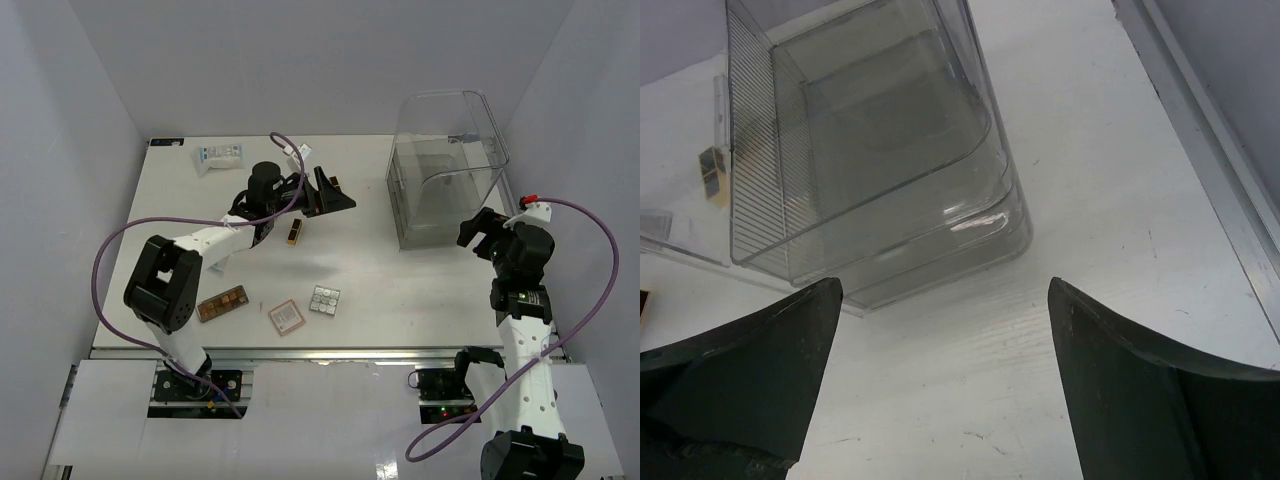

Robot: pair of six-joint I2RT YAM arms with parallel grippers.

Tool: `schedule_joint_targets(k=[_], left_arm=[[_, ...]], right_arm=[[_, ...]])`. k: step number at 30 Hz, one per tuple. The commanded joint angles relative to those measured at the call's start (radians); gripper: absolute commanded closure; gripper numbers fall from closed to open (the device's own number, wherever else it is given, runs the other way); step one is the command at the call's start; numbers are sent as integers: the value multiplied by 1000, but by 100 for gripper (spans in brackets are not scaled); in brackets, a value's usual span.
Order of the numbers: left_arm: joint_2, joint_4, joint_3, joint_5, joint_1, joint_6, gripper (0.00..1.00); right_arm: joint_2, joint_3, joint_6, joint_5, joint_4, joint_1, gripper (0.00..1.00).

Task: Organize the makeup

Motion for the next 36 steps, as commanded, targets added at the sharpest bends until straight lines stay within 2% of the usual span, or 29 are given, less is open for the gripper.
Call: schedule_joint_targets(k=[1, 3, 6, 9, 20, 26, 29, 36], left_arm=[[44, 76, 75, -12, -24, -65, 2], [64, 91, 92, -19, -34, -95, 2], [108, 103, 138, -33, -45, -118, 2], [141, 101, 179, -45, -53, -137, 2], [232, 93, 281, -79, -78, -154, 2], [299, 120, 355, -123, -105, -149, 2], [335, 122, 400, -151, -117, -154, 3], [428, 171, 464, -200, -124, -214, 21]], right_arm=[[-25, 20, -19, -49, 38, -1, 10], [-59, -14, -66, -98, 70, -1, 10], [-115, -121, -170, -283, 175, -1, 10], [-148, -149, -303, -448, 190, -1, 10], [-132, -152, -381, -496, 164, -1, 10], [-138, -191, -550, -744, 143, -1, 10], [-141, -169, -549, -722, 118, -1, 10], [-131, -149, -582, -765, 107, -5, 10]])
